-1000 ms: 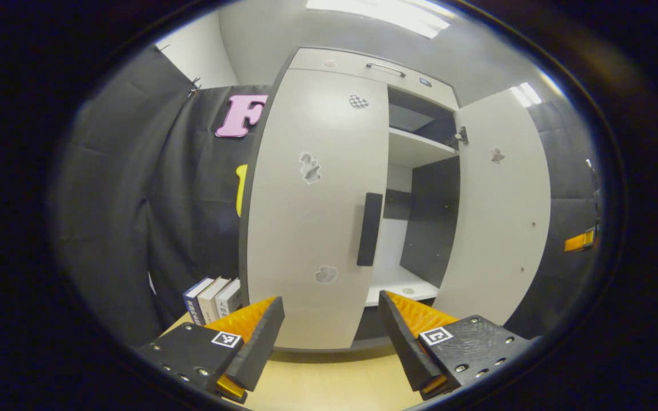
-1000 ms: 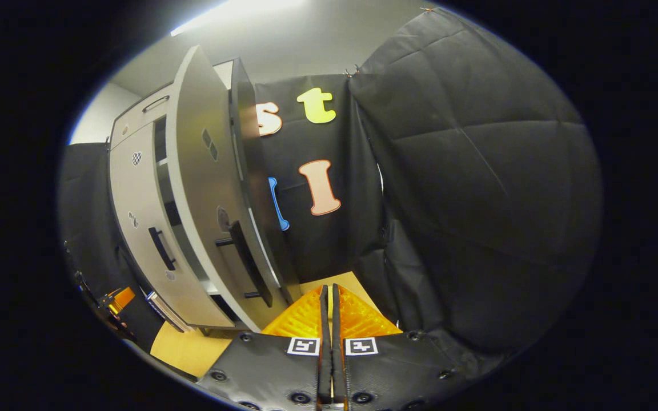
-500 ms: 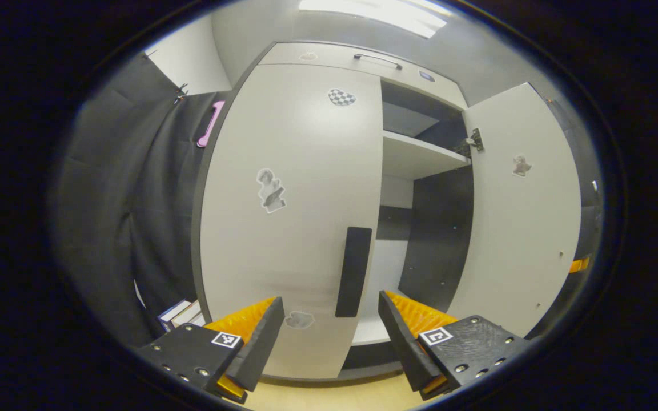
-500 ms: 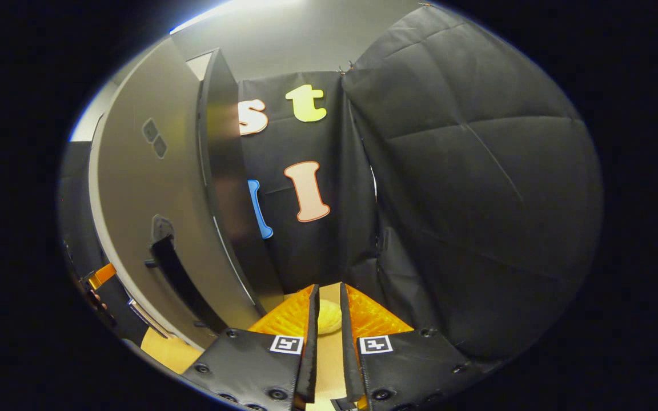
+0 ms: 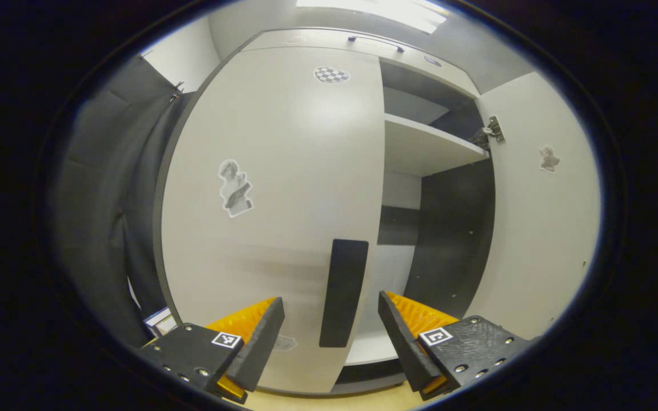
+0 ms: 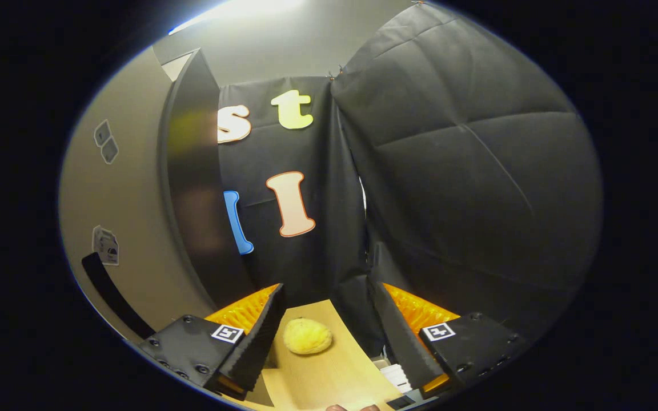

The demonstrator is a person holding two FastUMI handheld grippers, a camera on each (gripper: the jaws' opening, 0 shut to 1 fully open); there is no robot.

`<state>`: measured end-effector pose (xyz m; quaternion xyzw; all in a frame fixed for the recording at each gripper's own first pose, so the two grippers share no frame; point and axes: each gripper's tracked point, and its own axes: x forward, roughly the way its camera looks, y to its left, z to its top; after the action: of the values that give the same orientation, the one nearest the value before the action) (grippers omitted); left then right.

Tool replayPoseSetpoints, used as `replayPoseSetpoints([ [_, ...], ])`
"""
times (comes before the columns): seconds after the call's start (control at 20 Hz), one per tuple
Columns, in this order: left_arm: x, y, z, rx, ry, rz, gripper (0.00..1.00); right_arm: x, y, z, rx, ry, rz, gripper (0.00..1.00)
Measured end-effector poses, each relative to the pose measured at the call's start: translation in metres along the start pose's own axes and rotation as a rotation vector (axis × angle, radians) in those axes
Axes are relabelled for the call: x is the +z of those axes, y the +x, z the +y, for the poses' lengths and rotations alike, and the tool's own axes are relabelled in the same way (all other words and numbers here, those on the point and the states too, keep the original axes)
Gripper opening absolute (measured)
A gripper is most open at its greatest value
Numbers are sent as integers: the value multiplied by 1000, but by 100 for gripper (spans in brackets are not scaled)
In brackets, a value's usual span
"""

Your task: Open the right door of the double-door shoe cabinet with the right hand, and open the left door with the left hand.

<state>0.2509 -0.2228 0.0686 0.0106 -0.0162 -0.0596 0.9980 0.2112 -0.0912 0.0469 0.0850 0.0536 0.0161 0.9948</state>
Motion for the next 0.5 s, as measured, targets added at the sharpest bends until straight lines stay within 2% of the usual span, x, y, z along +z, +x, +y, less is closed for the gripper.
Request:
replayPoseSetpoints([
  [0.1, 2, 8, 2, 25, 8, -6, 94, 0, 7, -3, -2, 1, 2, 92],
  [0.15, 3, 10, 2, 24, 8, -5, 73, -2, 13, -3, 1, 6, 4, 92],
  [0.2, 4, 12, 1, 24, 8, -6, 70, -2, 17, -4, 3, 12, 9, 92],
  [0.25, 4, 13, 3, 35, 13, -9, 70, -5, 22, -6, 5, 18, 17, 98],
  [0.3, 6, 14, 6, 52, 24, -8, 70, -6, 28, -6, 7, 21, 22, 98],
  [0.35, 6, 15, 5, 54, 27, -5, 61, -8, 33, -7, 8, 21, 26, 98],
  [0.5, 2, 20, 3, 53, 44, 12, 58, -12, 50, -12, 2, 8, 37, 100],
])
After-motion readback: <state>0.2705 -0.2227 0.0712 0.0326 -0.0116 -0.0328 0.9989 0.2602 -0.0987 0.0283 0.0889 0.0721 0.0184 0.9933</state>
